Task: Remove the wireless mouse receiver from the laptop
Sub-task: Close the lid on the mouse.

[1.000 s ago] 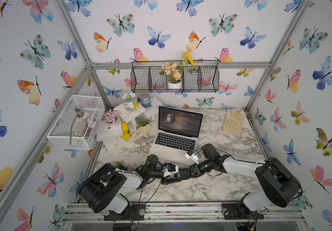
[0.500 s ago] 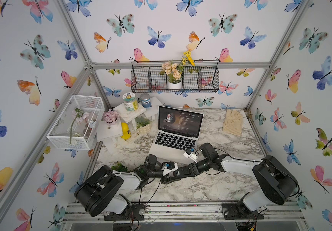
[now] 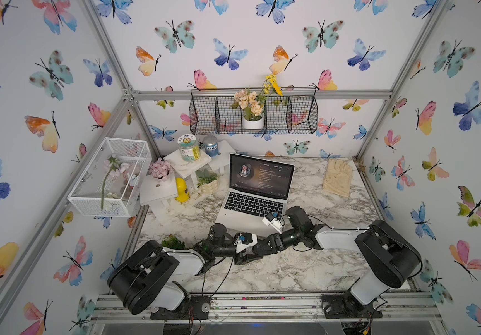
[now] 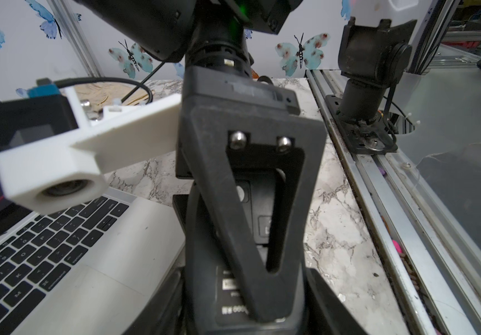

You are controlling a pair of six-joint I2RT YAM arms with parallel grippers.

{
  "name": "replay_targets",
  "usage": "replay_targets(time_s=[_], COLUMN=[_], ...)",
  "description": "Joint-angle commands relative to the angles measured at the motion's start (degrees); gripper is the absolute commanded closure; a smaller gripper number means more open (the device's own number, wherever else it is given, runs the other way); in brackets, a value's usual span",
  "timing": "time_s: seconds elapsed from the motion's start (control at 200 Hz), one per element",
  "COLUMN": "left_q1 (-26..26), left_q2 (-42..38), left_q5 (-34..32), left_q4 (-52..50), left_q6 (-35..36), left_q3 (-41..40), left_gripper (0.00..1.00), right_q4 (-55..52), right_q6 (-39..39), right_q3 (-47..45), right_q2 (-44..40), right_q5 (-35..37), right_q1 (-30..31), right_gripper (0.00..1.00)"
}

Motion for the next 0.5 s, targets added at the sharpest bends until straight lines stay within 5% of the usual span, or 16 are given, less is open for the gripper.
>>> replay_targets(time_s=[0.0, 0.495], left_q1=[-0.3, -0.3], left_q2=[-0.5, -1.3], left_q5=[1.4, 0.3], left_q4=[1.7, -0.3], left_q6=[1.1, 2.2], left_q3=[1.5, 1.7], left_gripper=[1.00, 1.00], right_q4=[-4.1, -17.2], right_q6=[-1.4, -5.0], right_q3=[0.6, -2.3], right_q2=[-5.2, -15.7], right_q5=[0.7, 4.0], right_q1=[-0.5, -2.2], right_gripper=[0.12, 0.10])
